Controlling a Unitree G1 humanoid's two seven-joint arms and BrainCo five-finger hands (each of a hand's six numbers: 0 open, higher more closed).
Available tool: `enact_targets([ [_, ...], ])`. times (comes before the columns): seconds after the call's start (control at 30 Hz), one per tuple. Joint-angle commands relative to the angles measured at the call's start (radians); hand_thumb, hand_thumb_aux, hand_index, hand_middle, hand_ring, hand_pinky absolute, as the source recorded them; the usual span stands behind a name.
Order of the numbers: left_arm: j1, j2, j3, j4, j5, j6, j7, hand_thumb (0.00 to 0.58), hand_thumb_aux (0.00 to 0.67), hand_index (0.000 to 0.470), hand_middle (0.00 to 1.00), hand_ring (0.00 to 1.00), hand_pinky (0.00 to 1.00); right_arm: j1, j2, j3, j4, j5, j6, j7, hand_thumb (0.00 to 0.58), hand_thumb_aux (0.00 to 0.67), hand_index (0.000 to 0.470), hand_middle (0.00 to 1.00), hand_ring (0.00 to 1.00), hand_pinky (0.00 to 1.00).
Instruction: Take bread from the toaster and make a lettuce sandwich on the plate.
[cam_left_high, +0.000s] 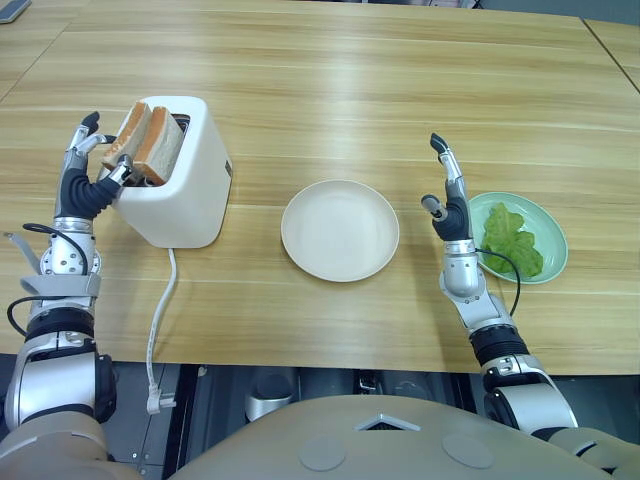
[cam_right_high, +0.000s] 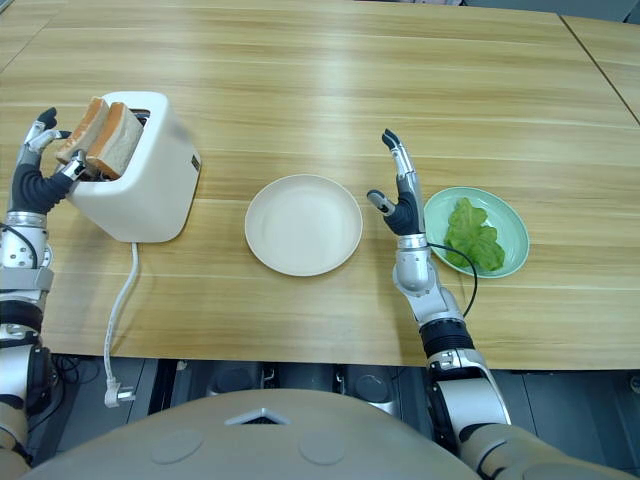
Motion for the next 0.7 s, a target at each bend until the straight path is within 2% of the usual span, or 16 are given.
enact_targets([
  [0.03, -0.015, -0.026, 0.041, -0.080, -0.087, 0.005, -0.057, 0.580, 0.670, 0.460, 0.00, 0.00, 0.00, 0.002, 0.000, -0.008, -0.002, 0.018, 0.008, 0.001, 0.000, 0.000, 0.000, 0.00, 0.00, 0.00],
  [0.4, 0.004, -0.058, 0.134, -0.253, -0.165, 0.097, -0.069, 0.580, 0.670, 0.460, 0.00, 0.00, 0.00, 0.004, 0.006, -0.006, -0.006, 0.017, 0.010, 0.002, 0.000, 0.000, 0.000, 0.00, 0.00, 0.00],
  [0.47, 0.006, -0.060, 0.146, -0.292, -0.163, 0.106, -0.066, 0.580, 0.670, 0.460, 0.51, 0.51, 0.51, 0.004, 0.007, -0.006, -0.005, 0.016, 0.010, 0.001, 0.000, 0.000, 0.000, 0.00, 0.00, 0.00],
  [0.5, 0.007, -0.060, 0.150, -0.308, -0.160, 0.109, -0.065, 0.580, 0.670, 0.460, 0.51, 0.51, 0.51, 0.004, 0.007, -0.006, -0.005, 0.016, 0.009, 0.000, 0.000, 0.000, 0.000, 0.00, 0.00, 0.00],
  [0.53, 0.009, -0.062, 0.153, -0.324, -0.157, 0.112, -0.065, 0.580, 0.670, 0.460, 1.00, 1.00, 1.00, 0.004, 0.007, -0.006, -0.005, 0.015, 0.009, 0.000, 0.000, 0.000, 0.000, 0.00, 0.00, 0.00],
  [0.7, 0.000, -0.056, 0.174, -0.381, -0.145, 0.130, -0.054, 0.580, 0.670, 0.460, 1.00, 1.00, 1.00, 0.001, 0.009, -0.005, -0.001, 0.015, 0.009, -0.001, 0.000, 0.000, 0.000, 0.00, 0.00, 0.00],
])
